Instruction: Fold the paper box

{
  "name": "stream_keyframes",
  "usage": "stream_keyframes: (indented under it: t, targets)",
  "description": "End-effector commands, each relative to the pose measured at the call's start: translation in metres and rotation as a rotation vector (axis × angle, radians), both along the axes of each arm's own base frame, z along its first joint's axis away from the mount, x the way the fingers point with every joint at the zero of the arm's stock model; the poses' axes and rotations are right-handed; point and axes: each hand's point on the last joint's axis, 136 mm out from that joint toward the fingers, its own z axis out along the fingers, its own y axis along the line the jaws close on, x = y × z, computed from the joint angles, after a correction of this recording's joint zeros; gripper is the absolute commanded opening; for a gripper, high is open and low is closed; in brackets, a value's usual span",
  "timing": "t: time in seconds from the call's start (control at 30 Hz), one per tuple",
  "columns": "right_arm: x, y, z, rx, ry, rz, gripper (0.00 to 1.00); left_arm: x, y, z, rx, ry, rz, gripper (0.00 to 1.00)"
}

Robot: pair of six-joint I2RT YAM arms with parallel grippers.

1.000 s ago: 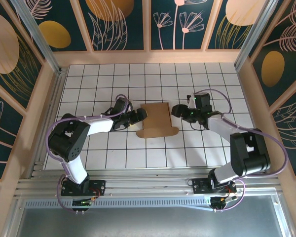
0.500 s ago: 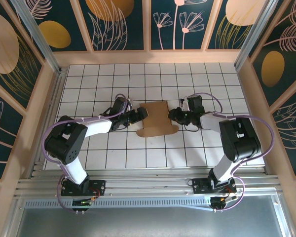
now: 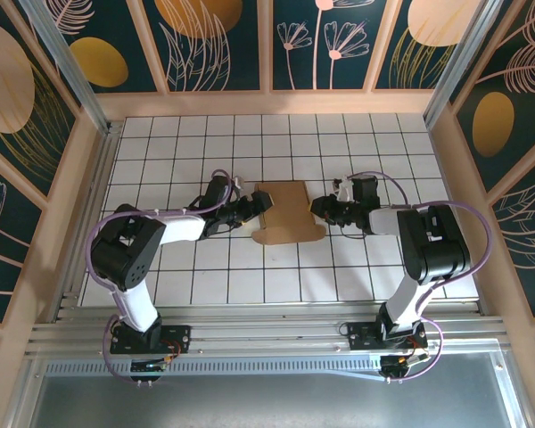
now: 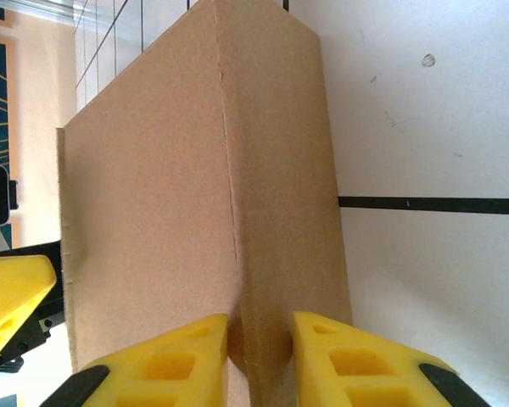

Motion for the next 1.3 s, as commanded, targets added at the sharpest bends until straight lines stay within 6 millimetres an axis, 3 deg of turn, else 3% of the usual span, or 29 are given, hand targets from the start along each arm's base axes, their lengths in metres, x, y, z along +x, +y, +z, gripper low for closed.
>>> stream_keyframes:
  t: [0.0,0.13,0.27,0.33,0.37,0.43,0.5,0.57,0.7,1.03,1.13,1.27]
  targets:
    - [-0.014,-0.004,-0.019,-0.015,0.071,0.0,0.25,0.005,-0.016,0.015,-0.14,-0.021,-0.018,0.84]
    - [-0.013,-0.002,-0.017,-0.004,0.07,-0.004,0.25,0.006,-0.026,0.012,-0.25,0.039,-0.005,0.68]
    - [-0.014,-0.001,-0.011,0.009,0.064,-0.004,0.26,0.006,-0.018,0.01,-0.296,0.088,0.089,0.54]
    - [-0.014,0.0,-0.007,0.021,0.058,-0.002,0.26,0.006,-0.014,0.02,-0.362,0.097,0.149,0.51]
    - [-0.014,0.001,-0.005,0.027,0.053,0.001,0.26,0.006,-0.014,0.026,-0.398,0.092,0.16,0.52]
    - [-0.013,0.003,-0.003,0.034,0.049,0.004,0.26,0.005,-0.024,0.046,-0.477,0.07,0.136,0.69]
    - [-0.011,0.002,-0.005,0.031,0.051,-0.005,0.26,0.006,-0.032,0.05,-0.488,0.077,0.115,0.83]
    - [-0.008,-0.003,-0.013,0.012,0.08,-0.032,0.25,0.007,-0.027,0.044,-0.448,0.09,0.145,0.89]
    - [-0.004,-0.016,-0.031,0.014,0.15,-0.097,0.24,0.009,-0.007,0.022,-0.237,0.087,0.215,0.91]
    - [-0.002,-0.03,-0.037,0.028,0.159,-0.122,0.24,-0.002,0.029,-0.006,-0.004,0.109,0.301,0.93]
    - [-0.001,-0.038,-0.039,0.031,0.167,-0.134,0.24,-0.001,0.025,-0.005,-0.026,0.105,0.287,0.92]
    - [-0.005,-0.037,-0.04,0.035,0.167,-0.117,0.24,0.006,-0.006,0.019,-0.188,0.041,0.181,0.9]
